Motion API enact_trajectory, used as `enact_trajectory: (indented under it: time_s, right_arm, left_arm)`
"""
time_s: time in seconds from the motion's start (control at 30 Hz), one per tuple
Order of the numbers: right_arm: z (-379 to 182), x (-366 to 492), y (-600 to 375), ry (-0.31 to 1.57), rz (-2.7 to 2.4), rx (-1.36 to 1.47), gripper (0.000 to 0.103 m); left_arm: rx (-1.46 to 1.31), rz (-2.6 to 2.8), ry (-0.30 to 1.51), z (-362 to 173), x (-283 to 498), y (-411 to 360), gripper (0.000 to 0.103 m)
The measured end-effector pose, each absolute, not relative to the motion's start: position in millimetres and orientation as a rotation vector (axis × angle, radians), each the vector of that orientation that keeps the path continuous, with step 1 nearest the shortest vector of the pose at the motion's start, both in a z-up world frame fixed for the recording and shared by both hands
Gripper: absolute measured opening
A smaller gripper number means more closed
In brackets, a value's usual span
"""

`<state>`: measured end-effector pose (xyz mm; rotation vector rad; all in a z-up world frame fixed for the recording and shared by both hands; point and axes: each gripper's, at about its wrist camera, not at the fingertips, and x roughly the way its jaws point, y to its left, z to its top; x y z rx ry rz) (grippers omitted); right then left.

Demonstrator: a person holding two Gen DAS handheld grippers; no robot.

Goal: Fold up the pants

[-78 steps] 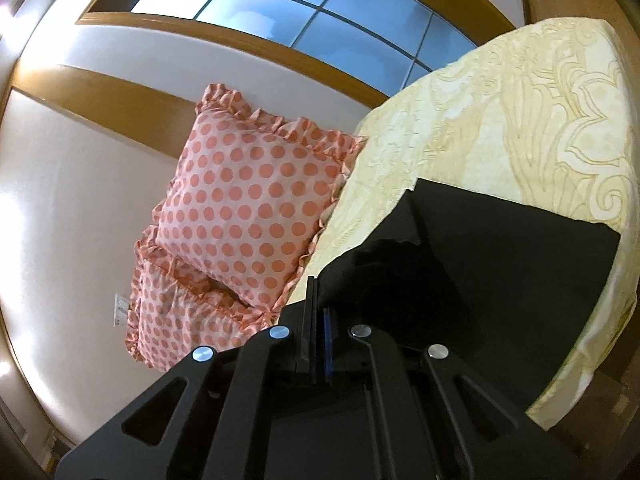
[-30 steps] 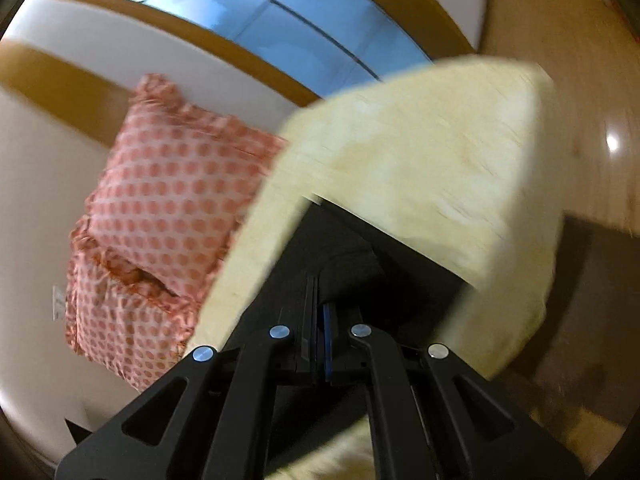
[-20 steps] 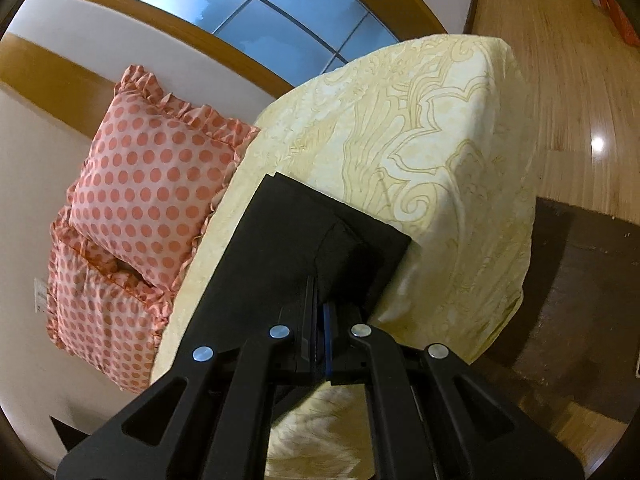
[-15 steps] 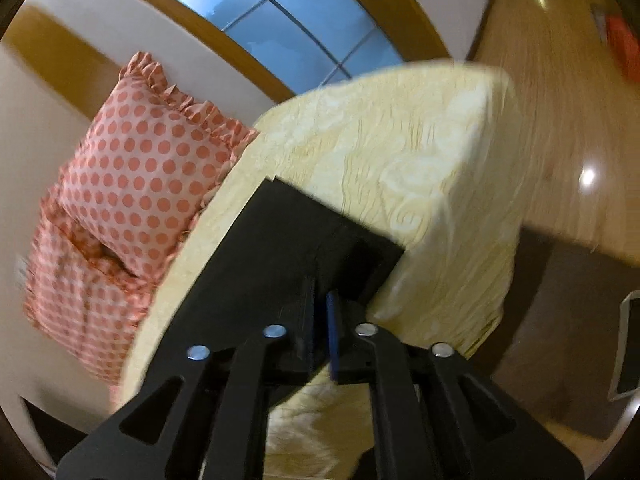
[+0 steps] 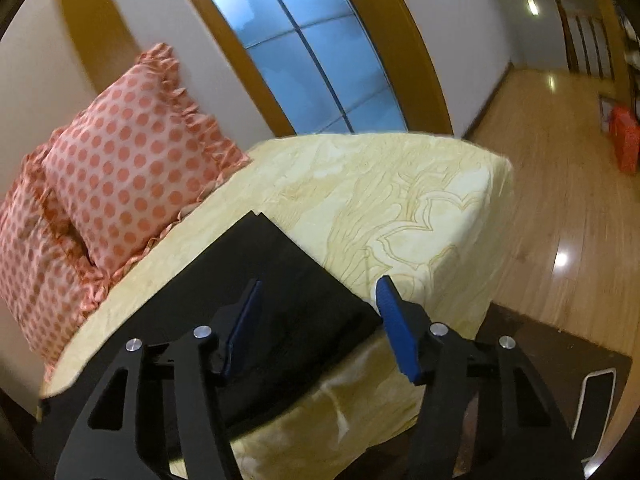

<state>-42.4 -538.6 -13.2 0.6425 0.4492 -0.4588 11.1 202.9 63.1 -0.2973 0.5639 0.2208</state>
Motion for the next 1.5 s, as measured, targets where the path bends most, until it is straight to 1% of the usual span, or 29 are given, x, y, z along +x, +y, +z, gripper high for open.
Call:
enact_trajectory:
  time_s: [0.03,0.1,0.23,0.27,0.33,0.37,0.4,0.47,0.5,0.57,0.63,0.77,0.83,0.9,0.97,1.03,1.1,1.13,1.23,1.27,1.3,1.43,1.5]
  right_arm:
    - [-14.4,-46.2,-535.1,0.438,-0.432,0.656,0.059]
    - [-16.2,-51.1,-530.1,0.428,-0.39,0.676,0.053]
    - [-20.9,-55.6,-515.0,0.415,-0.269,0.708,0.044]
    - [-23.2,-54.4,-512.6,0.416,-0.245,0.726,0.039]
    - [-26.6,-54.7,-511.6,0.393,-0.226,0.771,0.038]
    - [-27.3,-54.8,-512.9,0.387,-0.229,0.782,0.035]
    - [-29.2,-54.0,-516.7,0.379,-0.244,0.802,0.028]
    - [-33.8,-52.9,-526.9,0.357,-0.26,0.867,0.022]
    - [-35.7,-52.1,-530.5,0.348,-0.26,0.896,0.016]
    - [-35.2,-47.2,-532.4,0.343,-0.242,0.935,0.008]
    - [-17.3,-42.9,-520.2,0.319,-0.249,0.852,0.007]
    - [45.0,-15.8,-469.0,0.276,-0.119,0.672,0.007]
    - [74.8,2.2,-430.5,0.259,0.01,0.607,0.007]
    - [100.4,25.1,-372.2,0.269,0.183,0.536,0.007]
    - [110.2,43.3,-318.0,0.303,0.338,0.489,0.007]
    - [107.0,62.4,-251.3,0.378,0.52,0.449,0.007]
    - [85.2,77.9,-184.3,0.51,0.664,0.387,0.007]
    - [65.1,84.8,-147.8,0.615,0.712,0.324,0.007]
    - [20.4,91.8,-95.3,0.788,0.731,0.204,0.006]
    - [13.9,92.7,-89.5,0.808,0.731,0.2,0.006]
    - [13.5,92.3,-87.6,0.807,0.725,0.198,0.006]
    - [49.4,88.9,-81.9,0.655,0.7,0.165,0.007]
    - [53.2,84.8,-74.2,0.614,0.7,0.13,0.007]
  left_arm:
    - [-0.277,0.205,0.576,59.9,16.2,195.3,0.083]
    - [-0.249,0.18,0.589,55.0,22.2,184.2,0.084]
    - [-0.222,0.135,0.619,43.4,32.5,167.1,0.086]
    - [-0.226,0.127,0.627,40.1,33.8,165.6,0.086]
    - [-0.243,0.115,0.648,33.2,36.7,164.4,0.086]
    - [-0.248,0.112,0.656,29.7,37.4,164.0,0.088]
    - [-0.249,0.113,0.659,27.5,37.0,163.5,0.089]
    - [-0.249,0.105,0.665,21.5,36.4,163.3,0.092]
    - [-0.247,0.1,0.665,19.8,35.3,163.3,0.093]
    - [-0.224,0.091,0.657,16.3,32.6,162.0,0.095]
    - [-0.2,0.083,0.649,13.1,30.8,159.1,0.097]
    - [-0.175,0.079,0.63,10.3,30.6,154.2,0.101]
    - [-0.175,0.08,0.625,9.9,30.6,153.9,0.101]
    - [-0.179,0.076,0.614,9.7,29.4,154.7,0.101]
    - [-0.184,0.073,0.608,9.6,28.3,155.9,0.101]
    - [-0.193,0.073,0.604,10.0,28.3,157.0,0.101]
    - [-0.211,0.071,0.601,10.9,28.2,158.9,0.101]
    - [-0.221,0.068,0.6,11.5,27.6,159.7,0.101]
    - [-0.261,0.047,0.6,15.2,22.8,164.9,0.101]
    - [-0.285,0.034,0.599,18.3,18.6,168.9,0.101]
    - [-0.308,0.026,0.59,22.1,13.1,173.9,0.101]
    - [-0.341,0.104,0.51,39.4,-9.1,198.8,0.101]
    - [-0.367,0.177,0.471,46.1,-17.8,217.4,0.101]
